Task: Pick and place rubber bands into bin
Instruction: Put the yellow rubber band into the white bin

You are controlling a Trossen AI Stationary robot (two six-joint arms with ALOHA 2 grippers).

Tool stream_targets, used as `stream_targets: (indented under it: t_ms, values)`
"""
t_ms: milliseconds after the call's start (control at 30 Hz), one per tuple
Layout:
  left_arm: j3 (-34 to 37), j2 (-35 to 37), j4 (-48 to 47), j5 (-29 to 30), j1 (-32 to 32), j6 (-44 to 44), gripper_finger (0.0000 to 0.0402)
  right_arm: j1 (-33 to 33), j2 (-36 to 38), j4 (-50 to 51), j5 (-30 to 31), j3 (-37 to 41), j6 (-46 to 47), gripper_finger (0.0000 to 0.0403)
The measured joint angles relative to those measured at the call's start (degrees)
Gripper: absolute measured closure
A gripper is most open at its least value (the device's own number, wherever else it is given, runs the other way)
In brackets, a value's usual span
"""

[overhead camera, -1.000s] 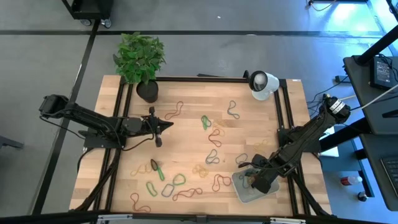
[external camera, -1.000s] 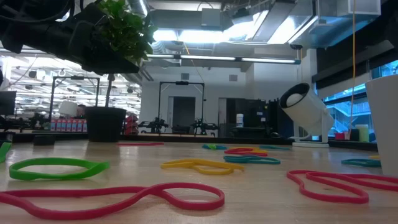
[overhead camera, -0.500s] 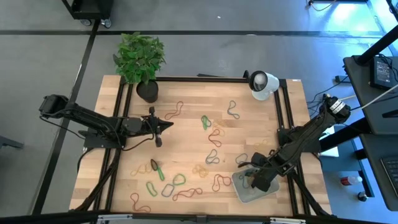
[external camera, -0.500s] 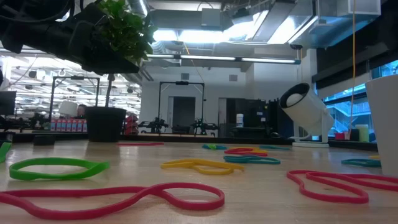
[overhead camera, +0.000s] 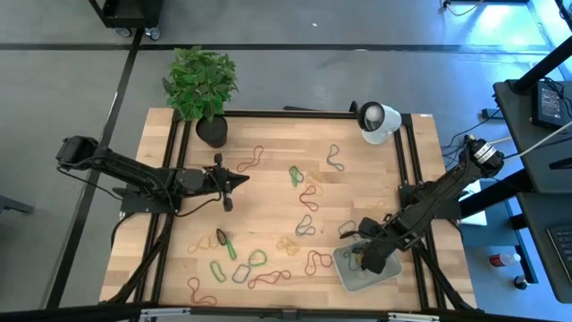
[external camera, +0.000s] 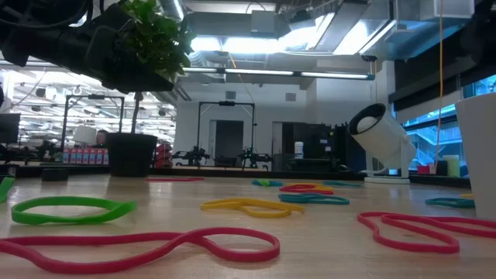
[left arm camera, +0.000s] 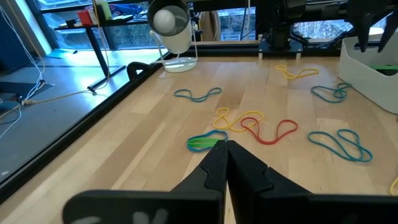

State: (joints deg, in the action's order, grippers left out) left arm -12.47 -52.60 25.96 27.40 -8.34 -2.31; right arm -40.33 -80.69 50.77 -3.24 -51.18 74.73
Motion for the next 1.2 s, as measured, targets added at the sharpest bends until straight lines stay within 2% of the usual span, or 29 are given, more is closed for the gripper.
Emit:
stream_targets:
  t_ms: [167,367,467,567,633,800,933,1133,1200]
  values:
    - [0.0,0.0,0.0,0.0,0.0,0.0,0.0400,2.3,1.4,2.1,-0.8,-1.7,-3.6,0.0280]
    - [0.0,0.0,0.0,0.0,0.0,0.0,0.0397,5.5,4.5,5.2,5.8,-4.9,-16.9,0.0291]
    - [0.0,0.0,0.0,0.0,0.0,0.0,0.0398,8.8,6.4,5.1,9.4,-4.9,-24.5,0.0326]
    - [0.0,0.0,0.0,0.0,0.0,0.0,0.0400,14.1,7.4,5.3,11.2,-4.7,-32.8,0.0380]
    - [0.0,0.0,0.0,0.0,0.0,0.0,0.0400,18.4,7.4,3.8,11.3,-4.7,-39.3,0.0394]
    - [0.0,0.0,0.0,0.0,0.0,0.0,0.0397,27.5,7.2,-4.9,10.7,-4.7,-55.8,0.0399]
    - [0.0,0.0,0.0,0.0,0.0,-0.2,0.0399,32.8,7.3,-16.3,6.9,-2.2,-67.1,0.0399]
    - [-0.9,0.0,-0.7,0.0,-0.2,-0.2,0.0400,39.2,7.3,-34.4,2.3,9.1,-73.4,0.0399]
    - [-3.1,-0.1,-4.1,0.4,-0.8,0.5,0.0399,40.7,7.3,-39.9,2.0,12.9,-73.7,0.0399]
